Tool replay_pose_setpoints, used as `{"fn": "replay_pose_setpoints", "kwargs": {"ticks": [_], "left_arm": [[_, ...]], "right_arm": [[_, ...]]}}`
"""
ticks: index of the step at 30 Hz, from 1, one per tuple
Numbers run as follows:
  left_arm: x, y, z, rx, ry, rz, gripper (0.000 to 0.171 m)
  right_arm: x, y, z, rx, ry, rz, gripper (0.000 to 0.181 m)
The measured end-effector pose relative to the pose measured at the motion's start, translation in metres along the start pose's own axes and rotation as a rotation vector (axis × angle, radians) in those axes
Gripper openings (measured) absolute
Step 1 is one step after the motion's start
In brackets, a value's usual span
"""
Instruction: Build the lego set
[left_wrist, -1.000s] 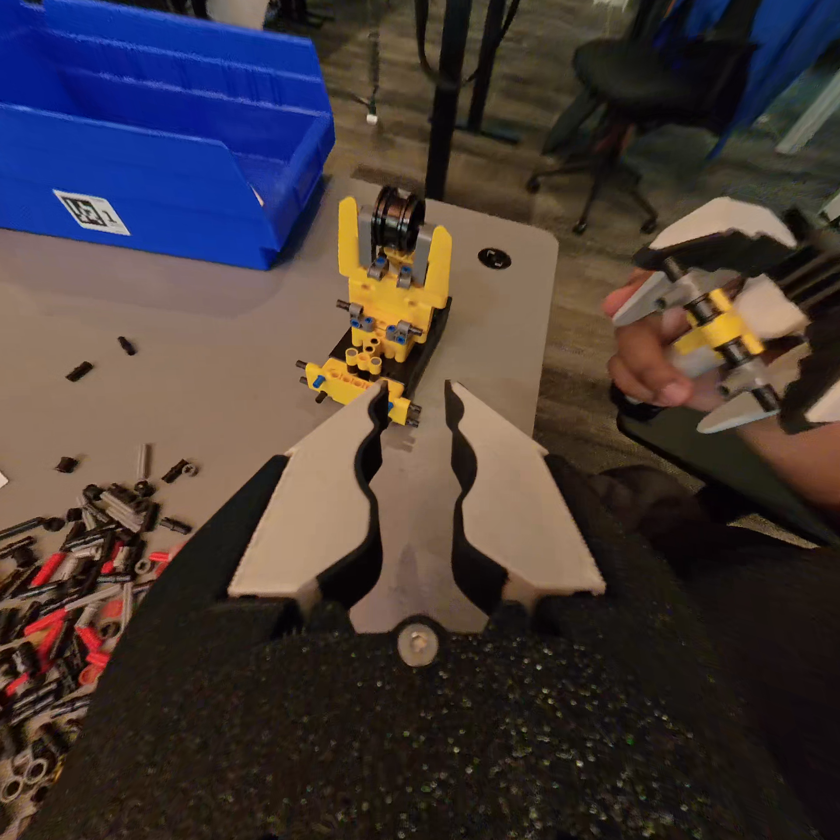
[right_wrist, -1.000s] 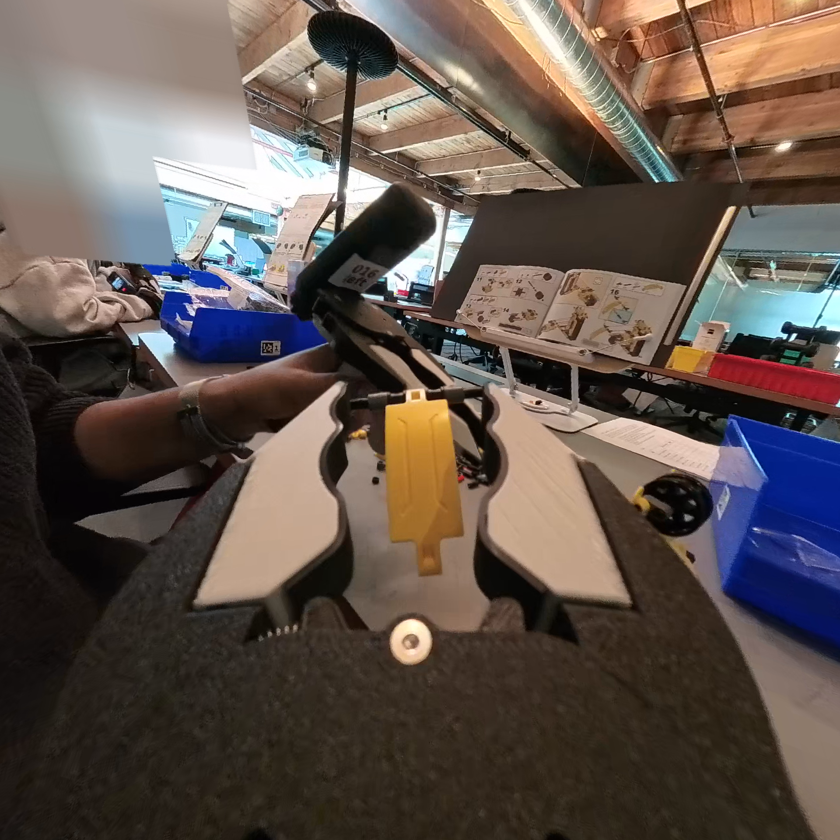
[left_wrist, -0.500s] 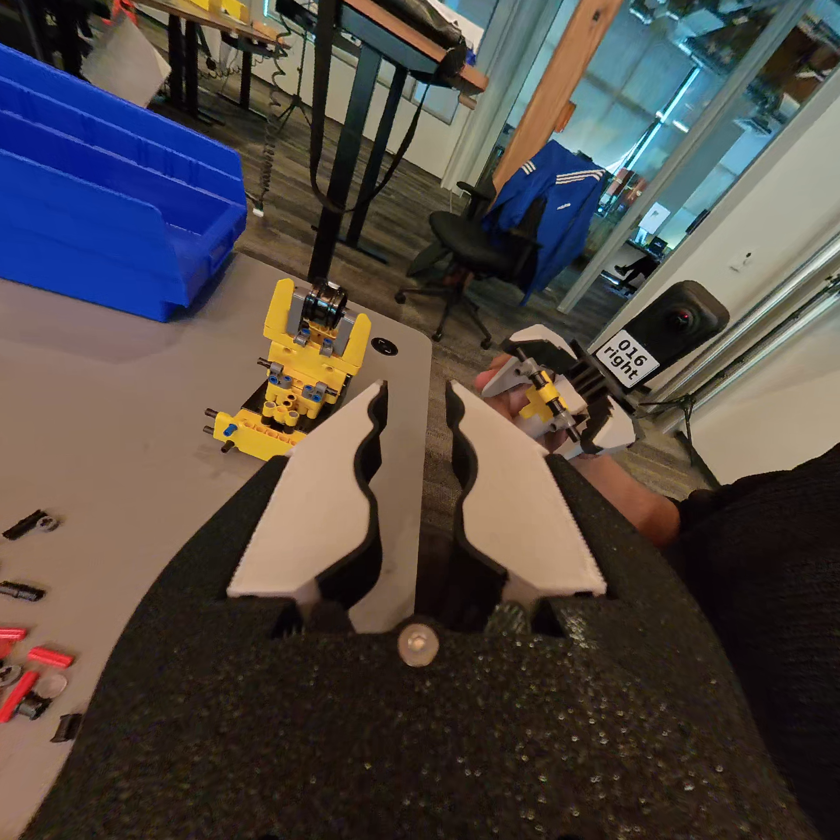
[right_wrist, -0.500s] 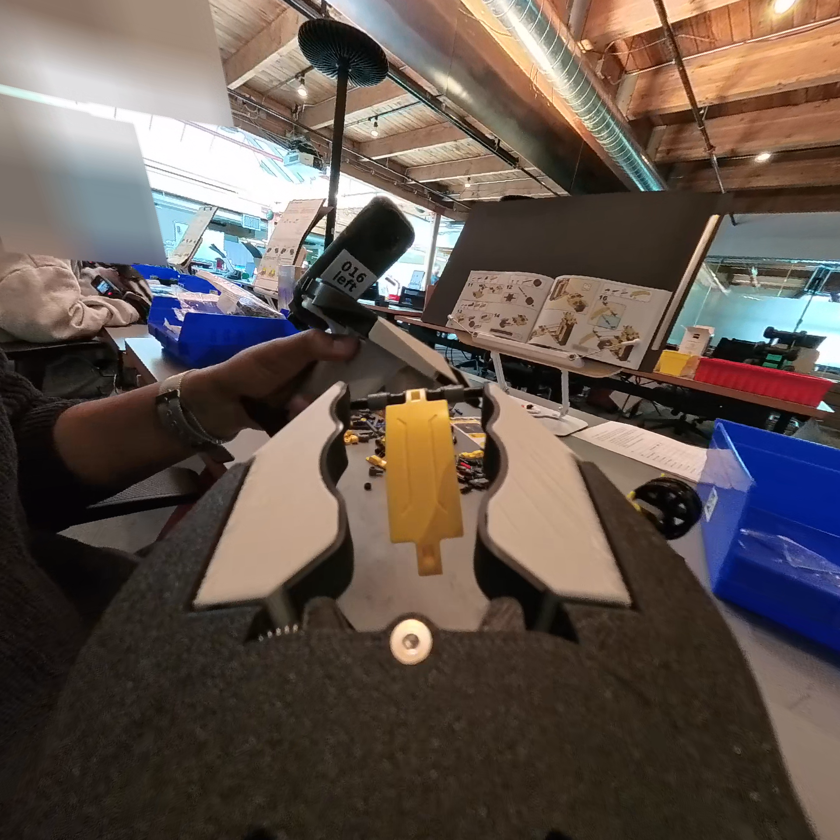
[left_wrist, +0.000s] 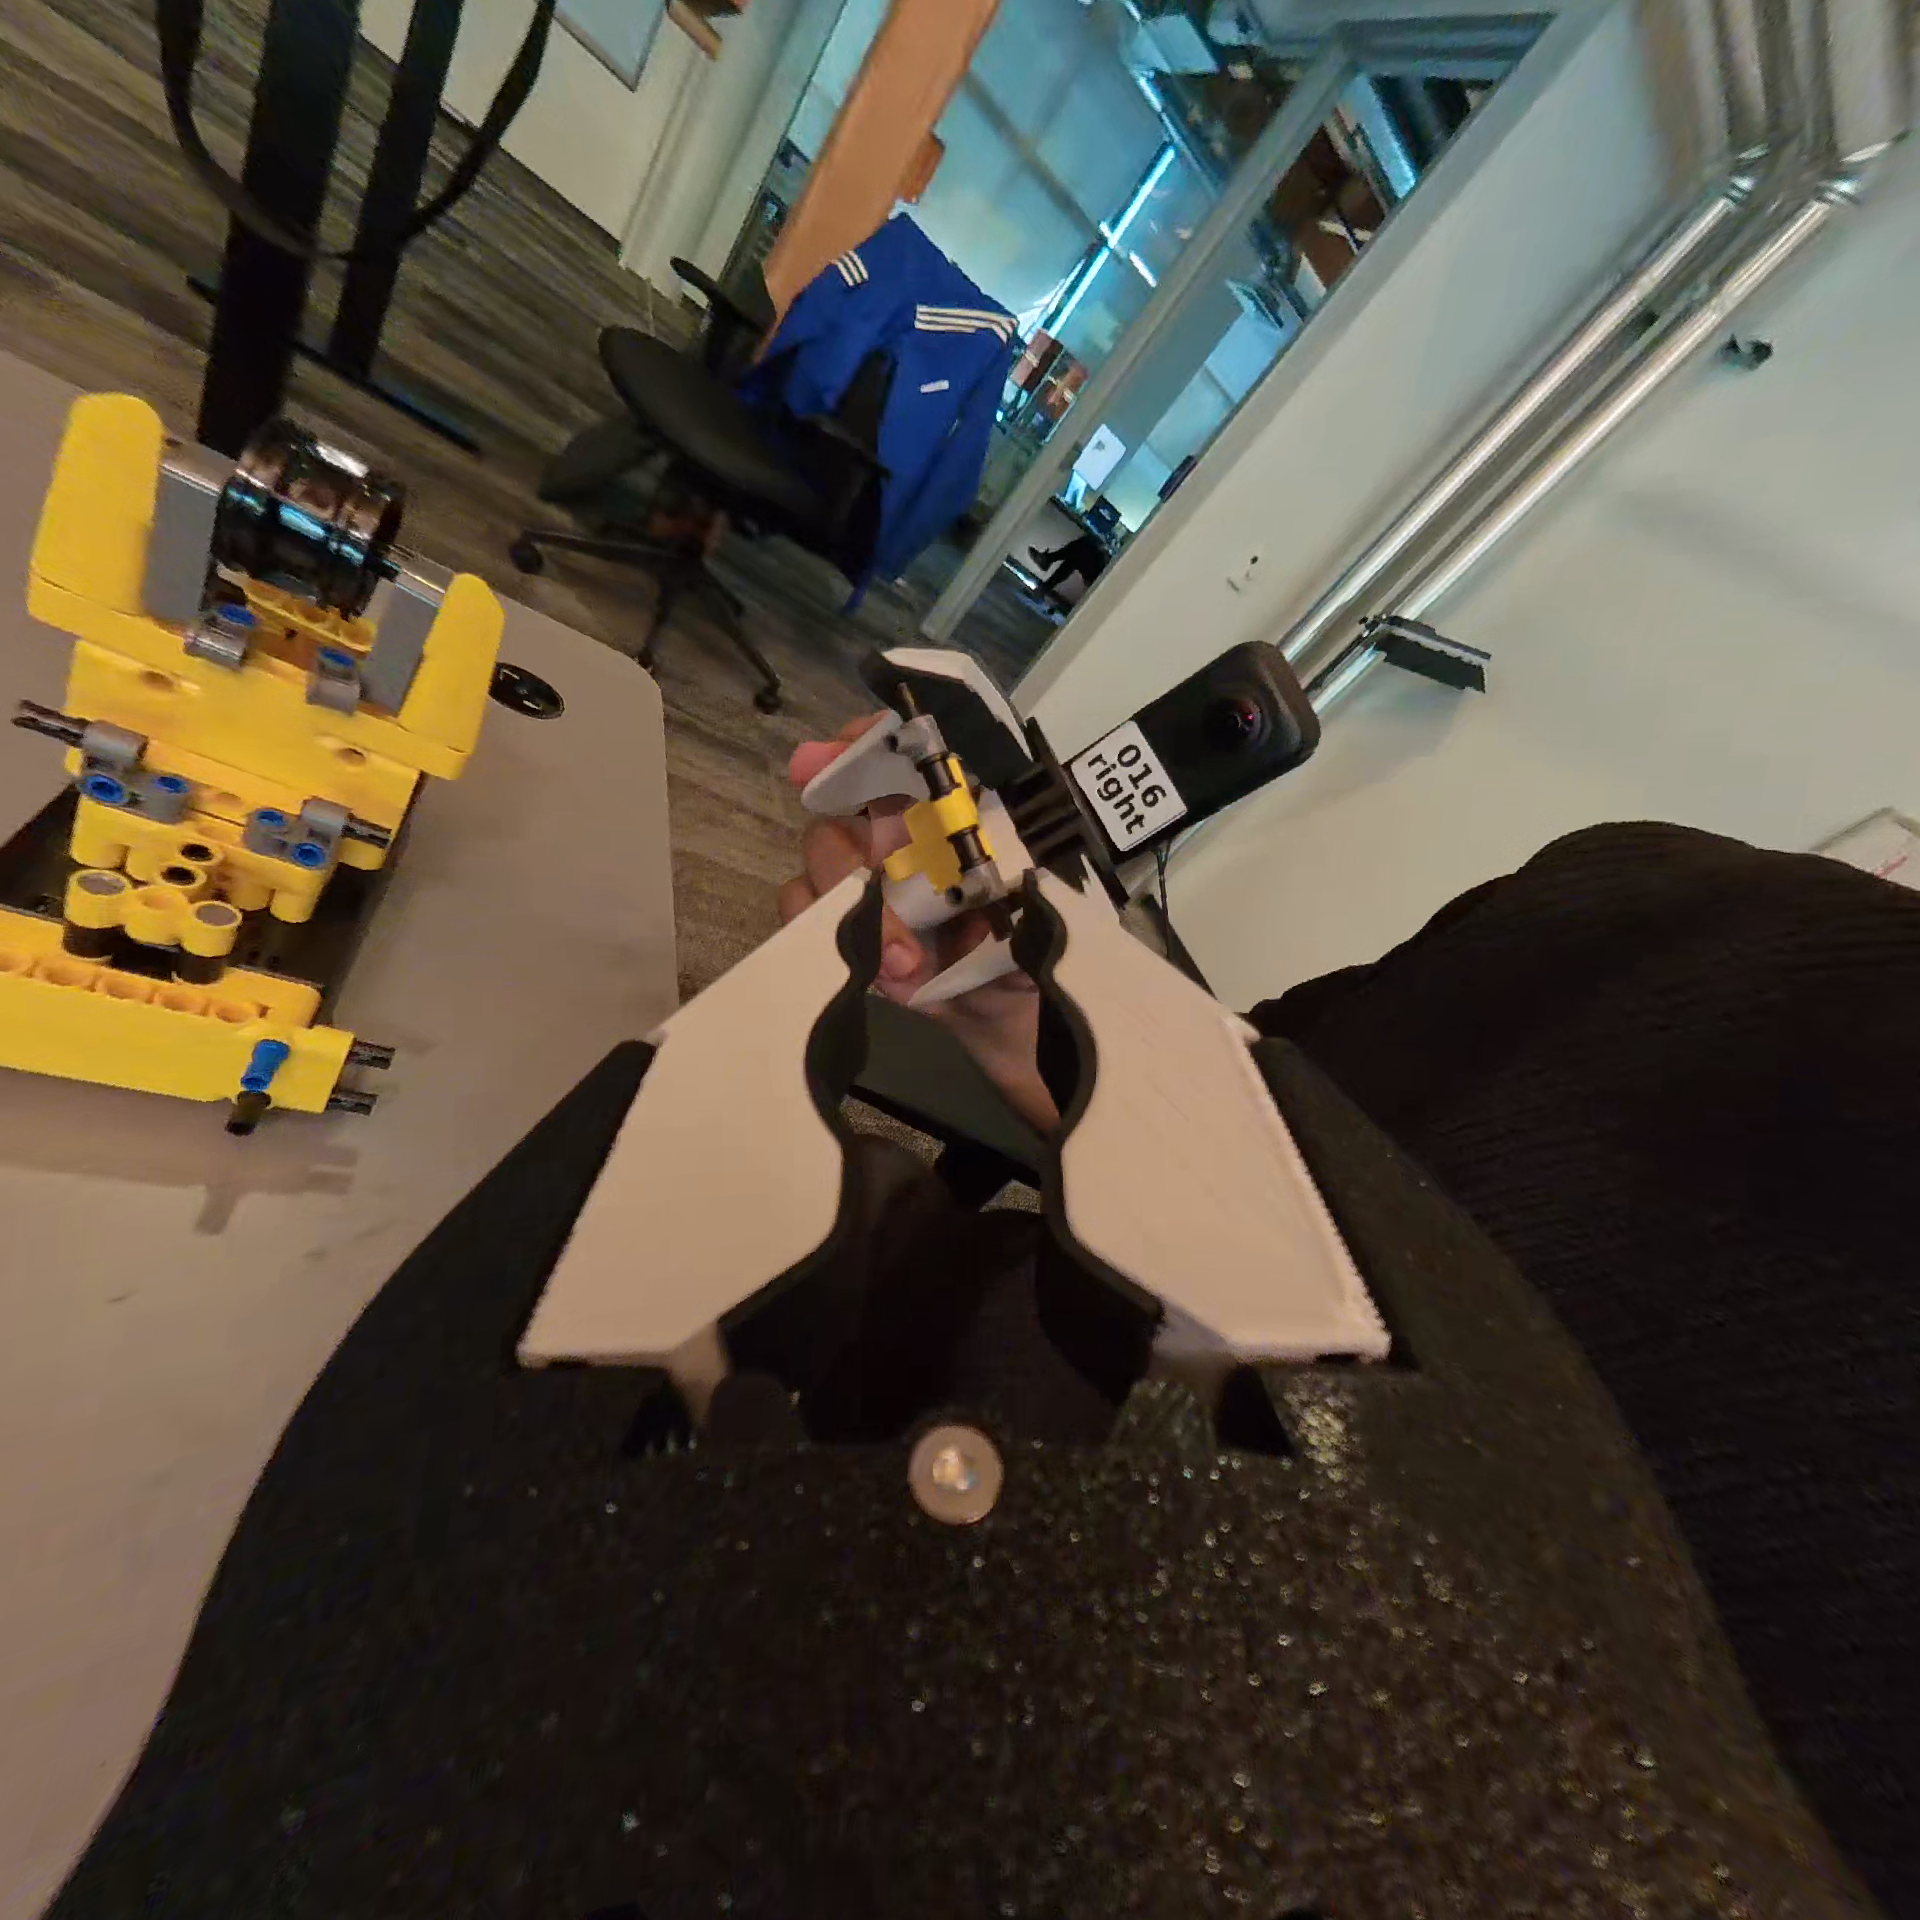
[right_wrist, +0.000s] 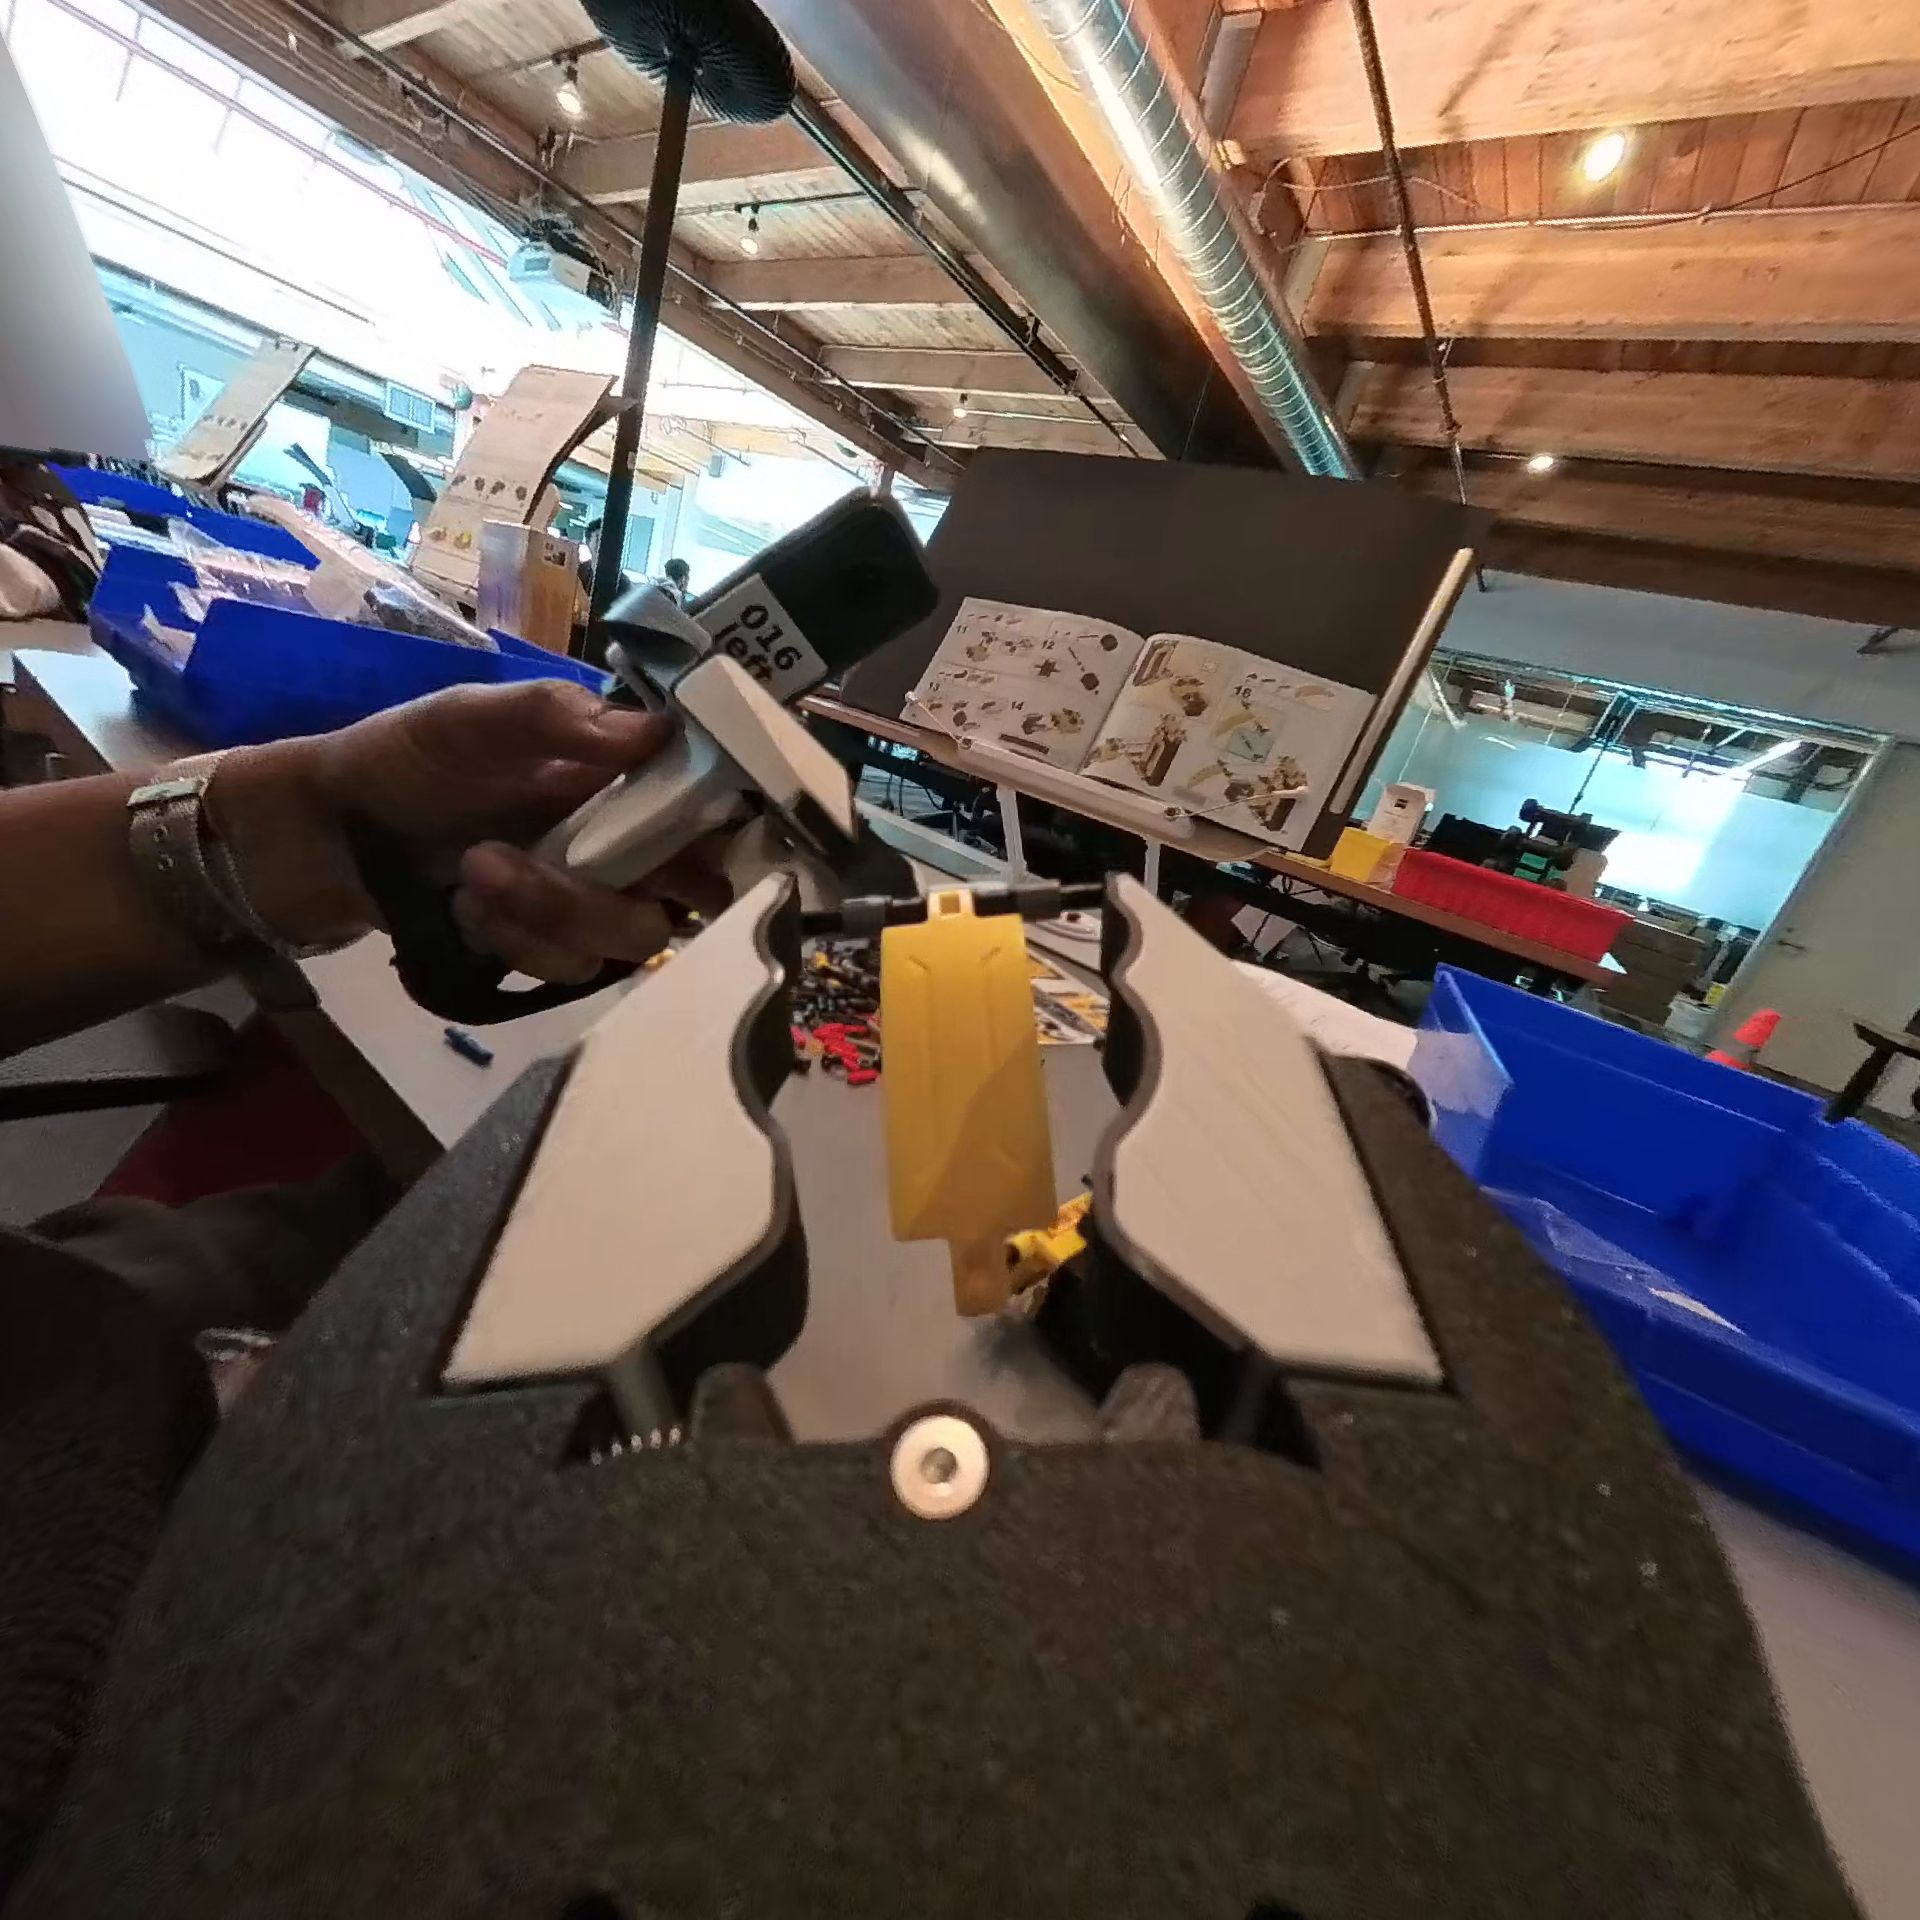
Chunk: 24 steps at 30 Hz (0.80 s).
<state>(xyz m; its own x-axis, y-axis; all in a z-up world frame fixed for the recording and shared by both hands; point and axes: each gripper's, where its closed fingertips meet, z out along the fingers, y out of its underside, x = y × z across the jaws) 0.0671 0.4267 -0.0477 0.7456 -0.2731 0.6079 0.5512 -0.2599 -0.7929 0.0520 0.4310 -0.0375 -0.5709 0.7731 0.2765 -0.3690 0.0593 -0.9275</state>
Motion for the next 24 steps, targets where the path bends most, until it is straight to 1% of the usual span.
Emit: {"fn": "replay_pose_setpoints", "kwargs": {"ticks": [4,6,16,24], "left_arm": [[0.0079,0.0028,0.0061,-0.006,0.044,-0.019,0.028],[0.0066,0.0032,0.0066,-0.005,0.036,-0.021,0.028],[0.0057,0.0037,0.0066,-0.006,0.028,-0.020,0.029],[0.0058,0.0036,0.0066,-0.003,0.038,-0.027,0.029]], "right_arm": [[-0.0056,0.0107,0.0014,-0.061,-0.003,-0.069,0.056],[-0.0073,0.0118,0.0013,-0.071,0.002,-0.099,0.056],[-0.0099,0.0072,0.0027,-0.059,-0.004,-0.102,0.056],[-0.0098,0.0108,0.0030,-0.068,-0.003,-0.101,0.056]]}}
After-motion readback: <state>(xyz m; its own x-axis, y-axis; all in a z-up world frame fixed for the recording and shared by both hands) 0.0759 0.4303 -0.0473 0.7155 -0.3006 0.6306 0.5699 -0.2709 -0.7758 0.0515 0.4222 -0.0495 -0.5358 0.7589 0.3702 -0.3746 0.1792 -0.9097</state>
